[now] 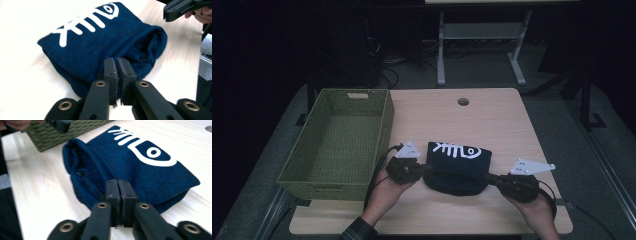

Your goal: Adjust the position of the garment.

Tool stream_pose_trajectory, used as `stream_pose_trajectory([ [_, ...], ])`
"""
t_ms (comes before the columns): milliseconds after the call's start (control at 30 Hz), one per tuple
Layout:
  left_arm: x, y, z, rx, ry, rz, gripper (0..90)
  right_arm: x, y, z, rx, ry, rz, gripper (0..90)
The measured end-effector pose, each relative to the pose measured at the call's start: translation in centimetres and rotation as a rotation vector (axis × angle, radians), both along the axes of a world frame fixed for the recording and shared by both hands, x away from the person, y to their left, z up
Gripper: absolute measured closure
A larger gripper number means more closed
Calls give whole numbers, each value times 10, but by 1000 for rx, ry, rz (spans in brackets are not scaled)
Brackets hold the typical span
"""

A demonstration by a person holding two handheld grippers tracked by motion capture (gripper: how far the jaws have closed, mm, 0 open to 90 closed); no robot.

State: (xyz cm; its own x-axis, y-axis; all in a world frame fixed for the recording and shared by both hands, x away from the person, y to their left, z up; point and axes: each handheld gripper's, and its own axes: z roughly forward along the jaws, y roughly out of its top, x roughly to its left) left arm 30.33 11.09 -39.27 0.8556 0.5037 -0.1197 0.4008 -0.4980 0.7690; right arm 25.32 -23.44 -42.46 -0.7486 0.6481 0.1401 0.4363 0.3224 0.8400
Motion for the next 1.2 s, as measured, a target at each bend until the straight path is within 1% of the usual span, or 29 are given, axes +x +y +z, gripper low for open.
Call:
stream_pose_trajectory([
  [33, 5, -2, 1, -4, 2, 1, 894, 2, 1, -1, -6, 0, 0, 896],
  [100, 12, -6, 1, -6, 1, 9, 899, 8, 2, -3, -2, 7, 1, 898],
  [233, 32, -15, -1, 6, 2, 28, 899, 17, 8, -9, -10, 22, 10, 898],
  [267, 36, -17, -1, 22, -4, 29, 899, 17, 11, -11, -15, 28, 20, 898],
  [300, 41, -20, -3, 28, -6, 43, 899, 17, 13, -12, -23, 27, 32, 898],
  [333, 47, -21, -4, 38, -6, 44, 899, 17, 16, -14, -28, 21, 48, 898],
  [367, 53, -24, -6, 37, -1, 51, 899, 16, 19, -15, -34, 29, 55, 898],
  [400, 59, -26, -8, 45, 2, 54, 899, 15, 22, -18, -45, 35, 62, 898],
  [467, 70, -32, -15, 63, 14, 57, 899, 14, 27, -23, -71, 48, 78, 898],
  [500, 75, -36, -19, 80, 20, 56, 899, 12, 30, -27, -71, 48, 85, 898],
  [533, 77, -38, -22, 88, 21, 57, 899, 12, 33, -30, -76, 54, 93, 899],
  [567, 82, -42, -28, 84, 40, 58, 899, 11, 35, -32, -89, 58, 98, 899],
  [600, 84, -44, -32, 91, 45, 59, 899, 9, 38, -34, -105, 60, 104, 899],
  [667, 89, -48, -41, 103, 62, 55, 900, 7, 42, -37, -109, 63, 113, 899],
  [700, 91, -49, -43, 108, 62, 50, 900, 6, 44, -37, -107, 62, 118, 899],
  [733, 92, -51, -47, 113, 73, 51, 900, 6, 45, -37, -111, 66, 118, 900],
  [767, 93, -53, -49, 120, 78, 49, 900, 5, 47, -38, -125, 54, 124, 900],
  [800, 93, -54, -51, 125, 80, 49, 900, 4, 49, -39, -130, 59, 124, 900],
  [833, 94, -55, -53, 149, 76, 37, 900, 3, 50, -40, -134, 59, 122, 900],
  [900, 94, -59, -56, 169, 59, 21, 900, 2, 52, -41, -132, 51, 129, 900],
  [933, 93, -60, -56, 170, 54, 21, 900, 1, 53, -42, -125, 59, 131, 900],
  [1000, 92, -61, -54, 173, 45, 17, 900, -1, 55, -41, -123, 60, 140, 900],
  [1067, 89, -59, -48, 156, 46, 16, 900, -2, 56, -39, -125, 49, 151, 900],
  [1100, 87, -57, -44, 147, 41, 17, 900, -3, 56, -38, -122, 50, 151, 900],
  [1133, 83, -55, -40, 123, 36, 18, 900, -3, 55, -35, -116, 38, 151, 900],
  [1167, 80, -54, -37, 110, 33, 13, 900, -3, 53, -32, -107, 16, 145, 900],
  [1200, 75, -52, -33, 102, 28, 3, 900, -2, 51, -30, -101, 3, 139, 899],
])
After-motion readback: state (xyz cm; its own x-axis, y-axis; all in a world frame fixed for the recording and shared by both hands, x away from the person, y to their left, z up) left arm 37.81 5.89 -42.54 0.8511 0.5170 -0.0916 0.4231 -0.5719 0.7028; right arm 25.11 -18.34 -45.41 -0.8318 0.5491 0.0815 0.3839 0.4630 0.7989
